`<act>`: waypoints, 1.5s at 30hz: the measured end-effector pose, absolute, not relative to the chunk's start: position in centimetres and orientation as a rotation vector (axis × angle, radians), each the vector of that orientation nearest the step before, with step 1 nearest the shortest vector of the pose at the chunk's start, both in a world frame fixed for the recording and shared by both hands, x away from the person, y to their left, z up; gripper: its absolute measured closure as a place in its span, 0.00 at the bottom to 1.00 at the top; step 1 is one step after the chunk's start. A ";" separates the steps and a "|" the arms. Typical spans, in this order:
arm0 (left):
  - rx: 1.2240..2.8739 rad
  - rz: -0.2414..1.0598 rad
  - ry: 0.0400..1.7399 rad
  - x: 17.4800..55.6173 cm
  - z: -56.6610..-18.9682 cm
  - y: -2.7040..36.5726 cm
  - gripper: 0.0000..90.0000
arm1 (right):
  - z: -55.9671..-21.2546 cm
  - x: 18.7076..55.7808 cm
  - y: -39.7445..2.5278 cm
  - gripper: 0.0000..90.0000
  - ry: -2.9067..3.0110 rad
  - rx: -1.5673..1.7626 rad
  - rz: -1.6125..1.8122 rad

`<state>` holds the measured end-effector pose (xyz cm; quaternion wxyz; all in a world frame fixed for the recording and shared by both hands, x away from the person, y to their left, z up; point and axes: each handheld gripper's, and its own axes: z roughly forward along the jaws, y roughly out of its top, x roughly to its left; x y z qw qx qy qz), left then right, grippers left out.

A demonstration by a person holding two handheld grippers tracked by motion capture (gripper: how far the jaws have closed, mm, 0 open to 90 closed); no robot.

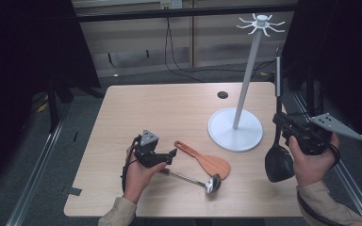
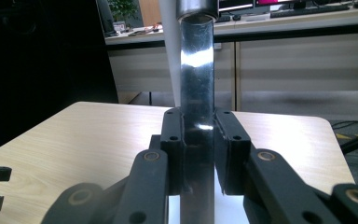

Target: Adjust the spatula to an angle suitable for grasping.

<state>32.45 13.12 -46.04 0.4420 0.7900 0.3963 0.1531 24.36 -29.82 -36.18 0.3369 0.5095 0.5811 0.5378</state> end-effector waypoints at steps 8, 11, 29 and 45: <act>1.969 0.383 0.977 32.4 -46.0 13.0 0.17 | -35.5 23.8 -29.4 0.84 1.516 1.290 1.422; 1.969 0.385 0.979 32.4 -46.0 13.1 0.17 | -35.3 23.7 -29.2 0.84 1.510 1.283 1.422; 1.978 0.375 0.978 32.4 -46.4 13.0 0.17 | -33.2 23.0 -27.8 0.84 1.495 1.180 1.480; 1.968 0.377 0.992 32.4 -46.4 13.2 0.17 | -33.7 25.4 -26.2 0.84 1.517 1.188 1.407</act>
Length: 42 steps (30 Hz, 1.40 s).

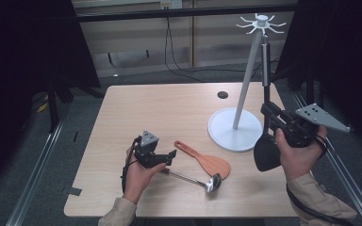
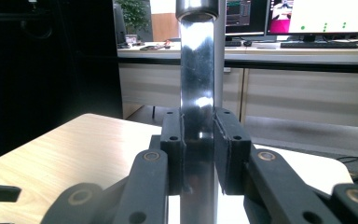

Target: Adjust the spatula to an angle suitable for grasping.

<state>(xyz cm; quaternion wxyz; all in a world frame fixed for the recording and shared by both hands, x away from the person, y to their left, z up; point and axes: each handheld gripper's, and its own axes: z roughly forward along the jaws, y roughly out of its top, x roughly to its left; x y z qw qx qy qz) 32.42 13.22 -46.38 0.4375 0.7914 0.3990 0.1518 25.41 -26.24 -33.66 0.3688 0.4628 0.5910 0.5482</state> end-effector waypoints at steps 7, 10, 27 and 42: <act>1.953 0.371 1.005 32.4 -46.5 13.1 0.17 | -34.4 26.8 -25.9 0.84 1.510 1.202 1.375; 1.974 0.375 0.995 32.4 -46.5 13.3 0.17 | -34.8 27.6 -25.7 0.84 1.506 1.207 1.359; 1.950 0.377 1.018 32.4 -46.5 13.7 0.17 | -35.5 31.2 -24.0 0.85 1.488 1.248 1.353; 1.958 0.376 1.015 32.4 -46.5 13.8 0.17 | -35.6 31.5 -24.0 0.85 1.489 1.243 1.339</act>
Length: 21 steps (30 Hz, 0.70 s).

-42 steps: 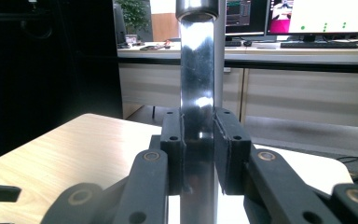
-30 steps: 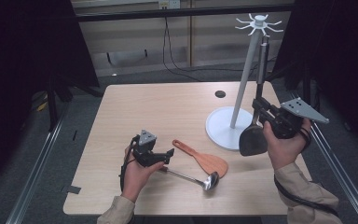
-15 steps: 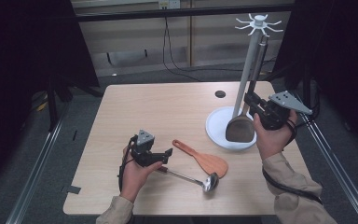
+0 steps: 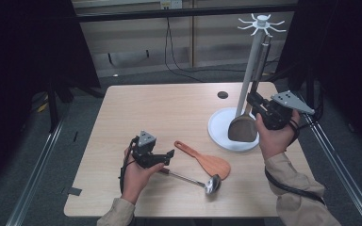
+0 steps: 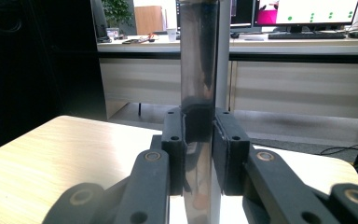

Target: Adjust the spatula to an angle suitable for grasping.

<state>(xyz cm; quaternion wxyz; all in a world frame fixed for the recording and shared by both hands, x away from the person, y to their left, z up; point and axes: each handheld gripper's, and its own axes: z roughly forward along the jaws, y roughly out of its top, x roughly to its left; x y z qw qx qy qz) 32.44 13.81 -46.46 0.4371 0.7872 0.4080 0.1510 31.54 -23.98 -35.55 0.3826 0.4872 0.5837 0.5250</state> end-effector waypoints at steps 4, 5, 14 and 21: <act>1.960 0.375 1.010 32.4 -46.4 13.7 0.17 | -35.7 31.4 -24.2 0.83 1.484 1.227 1.356; 1.961 0.376 1.009 32.4 -46.4 13.7 0.17 | -35.7 31.3 -24.3 0.83 1.481 1.218 1.361; 1.962 0.374 1.012 32.4 -46.5 13.7 0.17 | -34.6 30.4 -25.1 0.79 1.486 1.137 1.408; 1.969 0.378 1.009 32.4 -46.5 13.7 0.17 | -33.7 30.1 -25.6 0.78 1.452 1.035 1.418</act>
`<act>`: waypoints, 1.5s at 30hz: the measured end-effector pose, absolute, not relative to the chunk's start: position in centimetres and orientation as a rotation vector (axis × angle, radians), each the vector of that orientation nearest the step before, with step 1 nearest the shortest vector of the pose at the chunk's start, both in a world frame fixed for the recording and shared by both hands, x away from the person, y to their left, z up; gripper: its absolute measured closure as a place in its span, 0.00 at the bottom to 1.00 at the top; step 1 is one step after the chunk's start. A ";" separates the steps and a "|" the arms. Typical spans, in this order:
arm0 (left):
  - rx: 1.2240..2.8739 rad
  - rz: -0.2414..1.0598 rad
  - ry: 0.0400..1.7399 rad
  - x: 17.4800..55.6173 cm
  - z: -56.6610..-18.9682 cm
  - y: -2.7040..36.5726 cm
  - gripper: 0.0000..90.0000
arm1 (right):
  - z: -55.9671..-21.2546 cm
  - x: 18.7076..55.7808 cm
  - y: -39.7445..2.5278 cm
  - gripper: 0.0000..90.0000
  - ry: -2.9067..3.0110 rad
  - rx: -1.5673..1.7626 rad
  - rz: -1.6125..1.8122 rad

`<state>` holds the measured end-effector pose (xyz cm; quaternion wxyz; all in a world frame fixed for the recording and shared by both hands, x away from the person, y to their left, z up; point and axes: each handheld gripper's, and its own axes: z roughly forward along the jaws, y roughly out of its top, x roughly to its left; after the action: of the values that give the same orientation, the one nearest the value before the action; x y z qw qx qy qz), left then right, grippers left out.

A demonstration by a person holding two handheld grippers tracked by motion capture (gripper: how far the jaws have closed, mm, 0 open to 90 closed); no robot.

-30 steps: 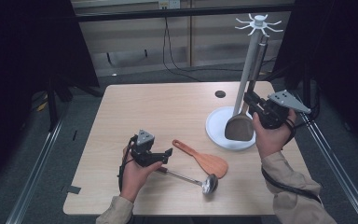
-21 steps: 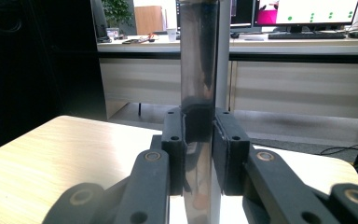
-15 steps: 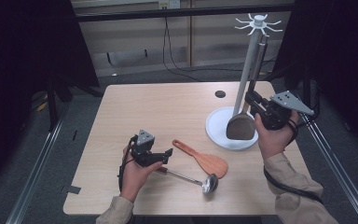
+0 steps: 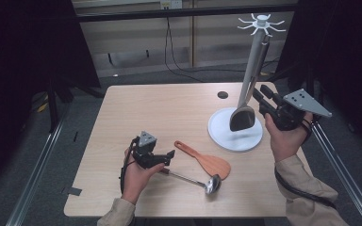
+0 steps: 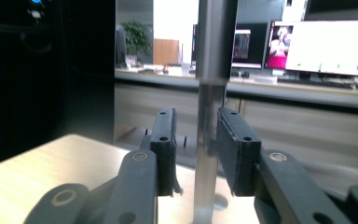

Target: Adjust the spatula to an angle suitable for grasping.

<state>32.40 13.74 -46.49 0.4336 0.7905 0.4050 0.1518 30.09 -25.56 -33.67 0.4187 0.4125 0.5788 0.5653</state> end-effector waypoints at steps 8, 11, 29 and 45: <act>1.966 0.373 1.008 32.4 -46.5 13.7 0.17 | -32.5 30.1 -26.7 0.90 1.312 0.985 1.471; 1.963 0.374 1.011 32.4 -46.6 13.7 0.17 | -32.0 30.6 -27.2 1.00 1.291 0.994 1.493; 1.966 0.365 1.010 32.4 -46.7 13.7 0.17 | -27.9 33.2 -28.3 1.00 1.243 1.045 1.498; 1.969 0.358 1.015 32.3 -46.8 13.5 0.17 | -24.4 34.2 -28.4 1.00 1.202 0.997 1.496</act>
<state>32.33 13.46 -46.85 0.4337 0.7906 0.4077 0.1438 34.16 -28.35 -24.36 0.4703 0.4069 0.4904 0.6105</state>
